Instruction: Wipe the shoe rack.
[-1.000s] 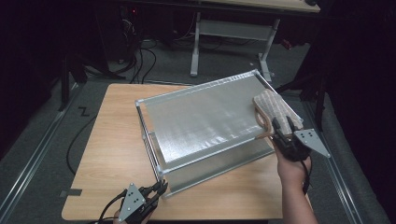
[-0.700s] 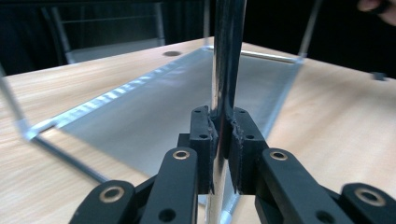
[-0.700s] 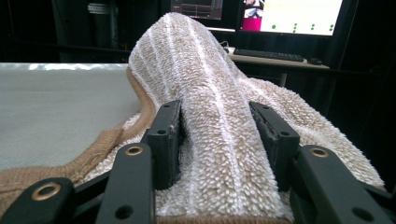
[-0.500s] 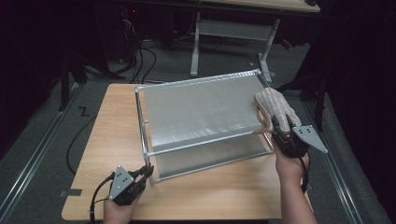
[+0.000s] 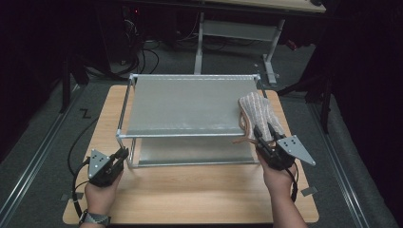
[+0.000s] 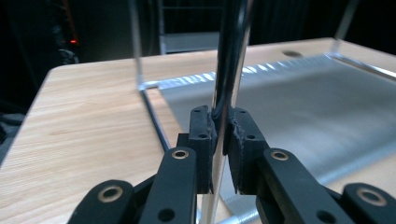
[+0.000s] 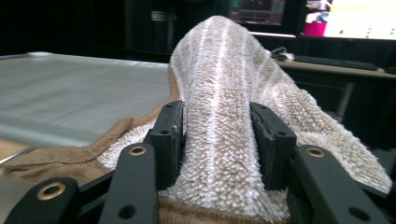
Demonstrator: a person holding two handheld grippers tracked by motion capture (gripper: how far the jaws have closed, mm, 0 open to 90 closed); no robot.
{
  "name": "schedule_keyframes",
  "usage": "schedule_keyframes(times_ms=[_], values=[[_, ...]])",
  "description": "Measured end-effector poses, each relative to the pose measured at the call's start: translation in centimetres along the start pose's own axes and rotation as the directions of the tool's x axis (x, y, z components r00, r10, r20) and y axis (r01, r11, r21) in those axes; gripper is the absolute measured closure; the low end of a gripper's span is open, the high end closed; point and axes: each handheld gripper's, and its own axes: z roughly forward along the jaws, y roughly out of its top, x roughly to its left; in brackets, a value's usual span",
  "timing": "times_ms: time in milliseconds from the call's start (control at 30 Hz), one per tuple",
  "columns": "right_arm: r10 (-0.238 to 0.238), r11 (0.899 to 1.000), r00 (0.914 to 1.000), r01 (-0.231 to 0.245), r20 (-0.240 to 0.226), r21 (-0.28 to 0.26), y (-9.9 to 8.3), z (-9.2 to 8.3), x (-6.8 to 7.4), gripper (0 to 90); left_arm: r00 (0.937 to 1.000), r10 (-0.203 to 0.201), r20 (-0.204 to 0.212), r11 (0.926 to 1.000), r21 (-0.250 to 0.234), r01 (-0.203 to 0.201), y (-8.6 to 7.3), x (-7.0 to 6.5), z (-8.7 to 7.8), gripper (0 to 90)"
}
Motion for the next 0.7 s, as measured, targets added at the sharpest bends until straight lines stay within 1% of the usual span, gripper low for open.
schedule_keyframes(times_ms=[33,67,100,200,333,400,467,533,567,600,633,667,700], values=[[-0.005,1.000,0.9999,0.005,-0.014,-0.009,-0.1,-0.4,0.4,58.3,0.9997,-0.016,-0.016,0.9998,-0.015,0.016,0.0,0.4,0.6,80.1],[-0.005,1.000,0.9999,0.005,-0.014,-0.009,-0.1,-0.4,0.4,58.3,0.9997,-0.016,-0.016,0.9998,-0.015,0.016,0.0,0.4,0.6,80.1],[-0.006,1.000,0.9997,0.006,-0.022,-0.012,-0.2,-0.8,0.5,58.3,0.9994,-0.020,-0.030,0.9996,-0.021,0.019,0.0,0.5,0.9,80.1],[-0.005,1.000,0.9997,0.005,-0.026,-0.012,-0.2,-0.9,0.4,58.3,0.9990,-0.023,-0.038,0.9994,-0.025,0.022,0.0,0.4,1.1,80.1],[-0.014,1.000,0.9994,0.014,-0.031,-0.007,-0.2,-1.0,0.3,58.3,0.9992,-0.015,-0.036,0.9997,-0.019,0.014,0.1,0.6,1.2,80.1],[-0.008,1.000,0.9994,0.008,-0.034,0.000,-0.1,-1.1,0.5,58.2,0.9993,-0.010,-0.037,0.9999,-0.009,0.009,0.3,0.7,1.2,80.1],[-0.017,1.000,0.9993,0.017,-0.035,0.010,0.1,-1.4,0.7,57.3,0.9993,-0.013,-0.034,0.9999,-0.003,0.013,0.3,0.8,1.2,79.5],[-0.025,0.999,0.9993,0.026,-0.027,0.021,0.4,-1.8,0.8,53.0,0.9989,-0.043,-0.020,0.9990,0.005,0.044,0.5,1.0,0.9,75.8],[-0.025,0.999,0.9993,0.026,-0.027,0.021,0.4,-1.8,0.8,53.0,0.9989,-0.043,-0.020,0.9990,0.005,0.044,0.5,1.0,0.9,72.3],[-0.035,0.999,0.9992,0.035,-0.020,0.022,0.5,-1.9,0.9,50.4,0.9988,-0.045,-0.016,0.9990,-0.001,0.045,0.4,1.0,0.6,72.3],[-0.036,0.999,0.9992,0.036,-0.014,0.029,0.9,-2.2,1.0,47.7,0.9990,-0.042,-0.016,0.9991,-0.002,0.042,0.3,1.0,0.4,67.4],[-0.038,0.999,0.9992,0.038,-0.016,0.028,1.1,-2.4,1.0,46.8,0.9990,-0.044,-0.011,0.9990,-0.010,0.044,0.2,1.0,0.1,65.1],[-0.039,0.999,0.9991,0.039,-0.014,0.026,2.0,-2.8,1.1,45.7,0.9983,-0.057,0.008,0.9980,-0.028,0.057,-0.3,0.9,-0.4,61.2]])
